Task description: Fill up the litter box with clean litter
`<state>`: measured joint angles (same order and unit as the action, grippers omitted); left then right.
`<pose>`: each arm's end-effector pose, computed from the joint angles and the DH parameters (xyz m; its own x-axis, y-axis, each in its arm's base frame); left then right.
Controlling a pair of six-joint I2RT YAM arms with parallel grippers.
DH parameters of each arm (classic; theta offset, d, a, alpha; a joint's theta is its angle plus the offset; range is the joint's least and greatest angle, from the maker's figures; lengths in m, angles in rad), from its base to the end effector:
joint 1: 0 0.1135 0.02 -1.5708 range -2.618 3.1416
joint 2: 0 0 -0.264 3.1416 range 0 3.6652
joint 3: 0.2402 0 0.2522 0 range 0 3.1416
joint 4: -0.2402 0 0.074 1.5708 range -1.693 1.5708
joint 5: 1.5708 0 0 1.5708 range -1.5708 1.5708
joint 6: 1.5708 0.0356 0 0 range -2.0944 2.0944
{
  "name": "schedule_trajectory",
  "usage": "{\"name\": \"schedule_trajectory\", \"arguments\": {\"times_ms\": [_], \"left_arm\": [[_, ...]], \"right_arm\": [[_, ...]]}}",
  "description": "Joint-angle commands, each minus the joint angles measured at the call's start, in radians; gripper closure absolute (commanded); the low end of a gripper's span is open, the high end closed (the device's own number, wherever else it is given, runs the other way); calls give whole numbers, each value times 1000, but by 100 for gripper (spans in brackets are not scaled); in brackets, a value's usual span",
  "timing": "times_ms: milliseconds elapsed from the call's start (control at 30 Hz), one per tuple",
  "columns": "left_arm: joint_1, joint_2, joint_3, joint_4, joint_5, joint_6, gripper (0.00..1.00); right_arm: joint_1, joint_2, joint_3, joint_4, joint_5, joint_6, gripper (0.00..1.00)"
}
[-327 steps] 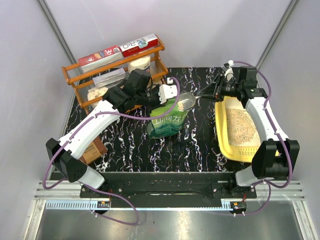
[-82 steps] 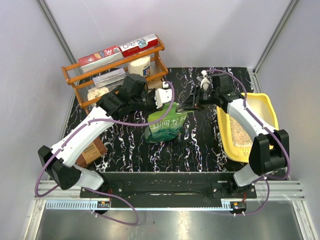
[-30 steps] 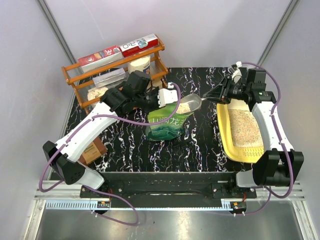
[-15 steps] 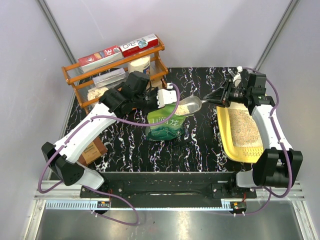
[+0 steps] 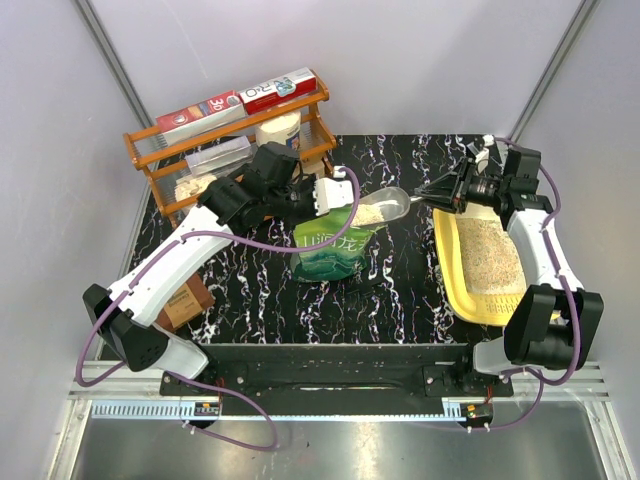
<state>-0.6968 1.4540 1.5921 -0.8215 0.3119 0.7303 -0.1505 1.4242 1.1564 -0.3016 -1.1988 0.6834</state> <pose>0.2286 -0.2056 0.4007 0.1685 0.6869 -0.7069 0.9140 0.1597 0.3729 0.3083 -0.0132 0.3208 -0.8687 0.3639 -0.3359 -0.2227 0.3188 0.9213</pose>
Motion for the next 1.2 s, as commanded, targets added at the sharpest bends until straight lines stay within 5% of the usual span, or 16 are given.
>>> {"name": "schedule_trajectory", "arguments": {"times_ms": [0,800,1167], "left_arm": [[5,-87,31,131,-22,27,100],[5,-81,39,134,-11,18,100],[5,-38,78,131,42,-14,100]], "right_arm": [[-18,-48,38,-59,-39,-45,100],[-119,-74,2,-1,-171,67,100],[-337,-103,-43,44,-211,76,100]]}}
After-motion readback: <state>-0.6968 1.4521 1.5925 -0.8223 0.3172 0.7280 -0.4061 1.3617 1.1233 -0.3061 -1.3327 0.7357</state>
